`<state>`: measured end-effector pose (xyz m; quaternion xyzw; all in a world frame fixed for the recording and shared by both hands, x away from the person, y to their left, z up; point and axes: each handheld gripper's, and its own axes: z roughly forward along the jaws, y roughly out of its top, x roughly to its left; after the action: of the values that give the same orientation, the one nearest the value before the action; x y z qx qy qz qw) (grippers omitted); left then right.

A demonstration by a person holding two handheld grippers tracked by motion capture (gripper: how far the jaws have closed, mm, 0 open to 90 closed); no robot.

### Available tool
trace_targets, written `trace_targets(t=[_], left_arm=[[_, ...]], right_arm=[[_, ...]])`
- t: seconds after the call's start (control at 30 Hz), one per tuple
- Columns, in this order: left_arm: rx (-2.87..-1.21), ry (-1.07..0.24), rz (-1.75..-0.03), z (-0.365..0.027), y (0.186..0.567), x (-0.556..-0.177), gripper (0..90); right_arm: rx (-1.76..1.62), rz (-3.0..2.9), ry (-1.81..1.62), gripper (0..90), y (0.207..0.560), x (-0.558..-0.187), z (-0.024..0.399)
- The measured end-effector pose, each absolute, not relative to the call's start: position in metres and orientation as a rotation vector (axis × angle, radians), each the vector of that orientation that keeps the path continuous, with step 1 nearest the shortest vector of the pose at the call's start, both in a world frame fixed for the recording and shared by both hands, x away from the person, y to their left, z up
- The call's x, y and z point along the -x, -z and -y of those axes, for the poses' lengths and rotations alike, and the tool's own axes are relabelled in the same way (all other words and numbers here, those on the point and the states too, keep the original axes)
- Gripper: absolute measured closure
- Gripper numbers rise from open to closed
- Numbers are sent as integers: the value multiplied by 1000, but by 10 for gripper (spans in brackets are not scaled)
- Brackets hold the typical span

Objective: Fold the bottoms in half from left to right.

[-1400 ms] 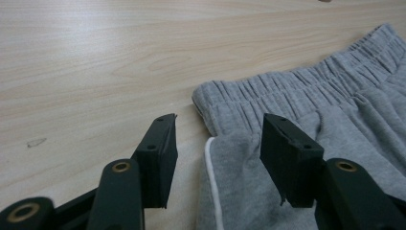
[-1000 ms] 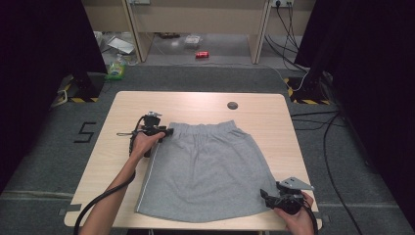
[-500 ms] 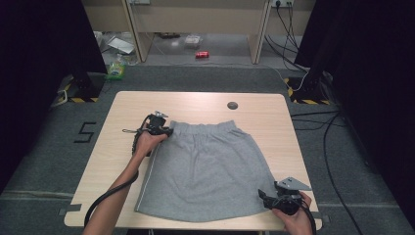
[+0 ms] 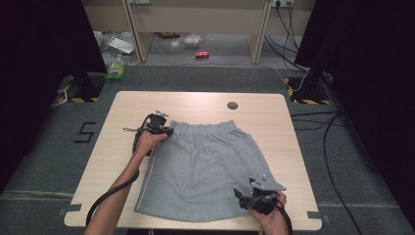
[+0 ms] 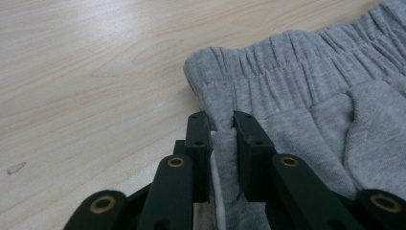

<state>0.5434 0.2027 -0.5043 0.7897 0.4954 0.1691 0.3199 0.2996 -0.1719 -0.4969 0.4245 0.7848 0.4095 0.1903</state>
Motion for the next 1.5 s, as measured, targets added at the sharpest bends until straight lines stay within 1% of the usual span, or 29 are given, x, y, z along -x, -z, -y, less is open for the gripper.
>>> trace_targets(t=[0.07,0.13,0.33,0.37,0.6,0.63,0.67,0.8,0.83,1.0,1.13,1.17,1.4,1.5], left_arm=[[-2076,-442,-1302,-203,504,-543,771],[-2071,-440,-1305,-203,504,-543,771],[-2074,-438,-1314,-202,504,-544,770],[-2075,-440,-1314,-202,504,-544,770],[-2064,-423,-1324,-204,504,-545,773],[-2067,-429,-1325,-203,504,-544,773],[-2071,-428,-1325,-203,503,-545,773],[-2081,-424,-1321,-203,503,-545,773],[-2078,-424,-1320,-203,503,-545,773],[-2072,-428,-1319,-203,504,-545,773],[-2075,-419,-1313,-204,503,-545,773],[-2076,-419,-1313,-204,503,-545,773],[-2080,-415,-1309,-204,503,-546,773],[-2082,-415,-1307,-204,503,-546,773]], right_arm=[[-1176,-2212,-1156,300,496,-300,165],[-1138,-2259,-1152,299,499,-300,144],[-1033,-2326,-1163,295,501,-303,96],[-1033,-2326,-1163,295,501,-303,96],[-915,-2425,-1189,296,500,-308,39],[-886,-2453,-1198,296,500,-308,25],[-886,-2453,-1198,296,500,-308,25],[-833,-2512,-1203,300,503,-307,-4],[-833,-2512,-1203,300,503,-307,-4],[-782,-2548,-1219,314,502,-307,-32],[-704,-2601,-1226,333,499,-301,-62],[-704,-2601,-1226,333,499,-301,-62],[-610,-2675,-1219,362,506,-292,-99],[-599,-2682,-1232,367,506,-291,-104]])
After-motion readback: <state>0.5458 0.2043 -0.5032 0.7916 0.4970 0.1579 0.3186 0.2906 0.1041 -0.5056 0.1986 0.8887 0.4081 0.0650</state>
